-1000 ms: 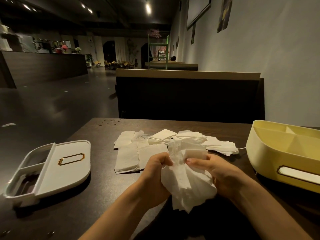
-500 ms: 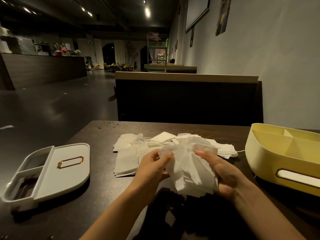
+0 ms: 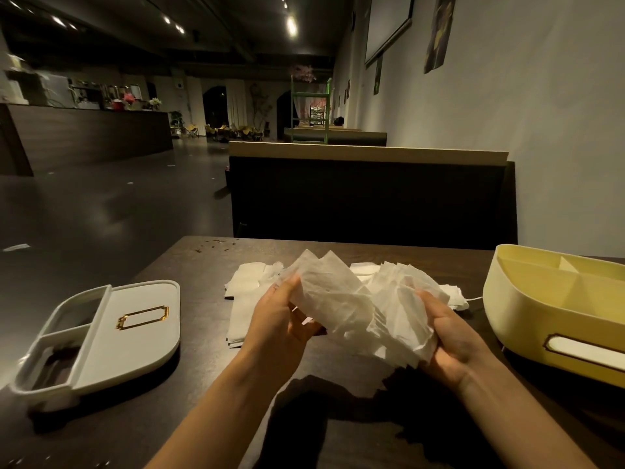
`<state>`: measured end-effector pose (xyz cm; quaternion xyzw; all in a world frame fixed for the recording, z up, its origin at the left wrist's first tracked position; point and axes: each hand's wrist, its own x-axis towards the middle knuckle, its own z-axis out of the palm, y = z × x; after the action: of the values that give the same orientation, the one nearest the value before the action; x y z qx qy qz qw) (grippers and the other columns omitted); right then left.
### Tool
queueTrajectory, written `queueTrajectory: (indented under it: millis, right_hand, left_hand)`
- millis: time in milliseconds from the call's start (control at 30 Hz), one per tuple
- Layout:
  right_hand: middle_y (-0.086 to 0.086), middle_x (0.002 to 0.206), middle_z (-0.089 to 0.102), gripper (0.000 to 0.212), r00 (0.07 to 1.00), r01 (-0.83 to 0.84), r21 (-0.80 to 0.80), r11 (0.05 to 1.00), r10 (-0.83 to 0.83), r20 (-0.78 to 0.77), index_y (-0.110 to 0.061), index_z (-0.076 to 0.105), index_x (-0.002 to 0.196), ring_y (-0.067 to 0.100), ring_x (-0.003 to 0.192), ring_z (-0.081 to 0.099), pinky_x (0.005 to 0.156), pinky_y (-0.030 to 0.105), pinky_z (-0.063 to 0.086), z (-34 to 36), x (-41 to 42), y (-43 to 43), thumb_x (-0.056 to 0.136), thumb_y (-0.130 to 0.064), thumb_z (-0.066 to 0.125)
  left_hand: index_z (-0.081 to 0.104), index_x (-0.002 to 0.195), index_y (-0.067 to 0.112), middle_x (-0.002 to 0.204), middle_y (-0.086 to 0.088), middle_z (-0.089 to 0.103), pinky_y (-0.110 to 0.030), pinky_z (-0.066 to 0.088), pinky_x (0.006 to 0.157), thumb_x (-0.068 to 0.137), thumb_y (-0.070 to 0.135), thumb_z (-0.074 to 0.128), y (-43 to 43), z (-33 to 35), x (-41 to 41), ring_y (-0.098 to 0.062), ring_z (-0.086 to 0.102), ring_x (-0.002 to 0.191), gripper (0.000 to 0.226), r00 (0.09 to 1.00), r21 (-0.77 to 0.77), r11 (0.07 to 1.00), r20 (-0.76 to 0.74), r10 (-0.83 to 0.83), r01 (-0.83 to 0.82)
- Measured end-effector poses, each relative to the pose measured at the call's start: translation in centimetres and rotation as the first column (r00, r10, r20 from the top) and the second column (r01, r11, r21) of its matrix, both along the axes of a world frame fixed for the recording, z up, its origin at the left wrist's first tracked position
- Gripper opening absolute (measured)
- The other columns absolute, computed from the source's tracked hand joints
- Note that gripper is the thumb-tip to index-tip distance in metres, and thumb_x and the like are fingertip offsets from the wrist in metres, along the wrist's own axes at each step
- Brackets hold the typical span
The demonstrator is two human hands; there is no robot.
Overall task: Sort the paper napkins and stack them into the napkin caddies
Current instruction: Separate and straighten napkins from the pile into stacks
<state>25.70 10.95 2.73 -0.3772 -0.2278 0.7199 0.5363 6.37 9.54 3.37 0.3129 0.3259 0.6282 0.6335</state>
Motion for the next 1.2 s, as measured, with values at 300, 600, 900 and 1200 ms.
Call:
queueTrajectory:
  millis: [300, 600, 900, 1200]
  right_hand:
    - [0.022, 0.112, 0.065, 0.057, 0.998, 0.041, -0.081, 0.996, -0.037, 0.044, -0.005, 0.058, 0.120, 0.035, 0.088, 0.066, 0.057, 0.046, 0.058, -0.2, 0.0, 0.1, 0.067, -0.021, 0.072]
    - [0.018, 0.098, 0.066, 0.027, 0.994, 0.015, -0.047, 0.999, -0.010, 0.105, -0.006, 0.063, 0.099, 0.032, 0.084, 0.064, 0.060, 0.050, 0.057, 0.4, -0.1, -0.3, 0.076, -0.020, 0.066]
    - [0.016, 0.097, 0.068, 0.038, 0.989, 0.057, 0.028, 0.998, -0.060, 0.136, -0.010, 0.055, 0.117, 0.030, 0.081, 0.068, 0.063, 0.044, 0.057, 0.9, 0.9, -0.5, 0.083, -0.023, 0.063]
    - [-0.001, 0.072, 0.072, 0.030, 0.880, -0.346, 0.282, 0.895, 0.205, 0.428, -0.014, 0.062, 0.088, 0.009, 0.060, 0.069, 0.049, 0.023, 0.055, 3.3, -1.1, -4.6, 0.059, -0.012, 0.069]
  left_hand:
    - [0.052, 0.101, 0.025, 0.115, -0.009, 0.056, -0.041, 0.053, 0.073, 0.098, 0.021, 0.043, 0.6, 0.5, -1.4, -0.027, 0.057, 0.108, 0.010, 0.994, 0.024, 0.997, 0.080, 0.073, -0.075]
    - [0.052, 0.111, 0.023, 0.120, -0.009, 0.056, -0.041, 0.054, 0.072, 0.098, 0.023, 0.043, 0.7, 0.7, -2.2, -0.028, 0.059, 0.110, 0.016, 0.991, 0.066, 0.995, 0.115, 0.068, -0.076]
    - [0.051, 0.127, 0.018, 0.121, -0.009, 0.063, -0.038, 0.057, 0.081, 0.098, 0.029, 0.041, 0.8, 1.5, -3.7, -0.025, 0.061, 0.111, 0.033, 0.980, 0.120, 0.983, 0.161, 0.118, -0.138]
    - [0.056, 0.121, 0.017, 0.112, -0.014, 0.066, -0.044, 0.057, 0.075, 0.096, 0.033, 0.040, 0.0, 1.2, -2.4, -0.029, 0.063, 0.101, 0.034, 0.987, 0.070, 0.984, -0.009, -0.162, 0.162]
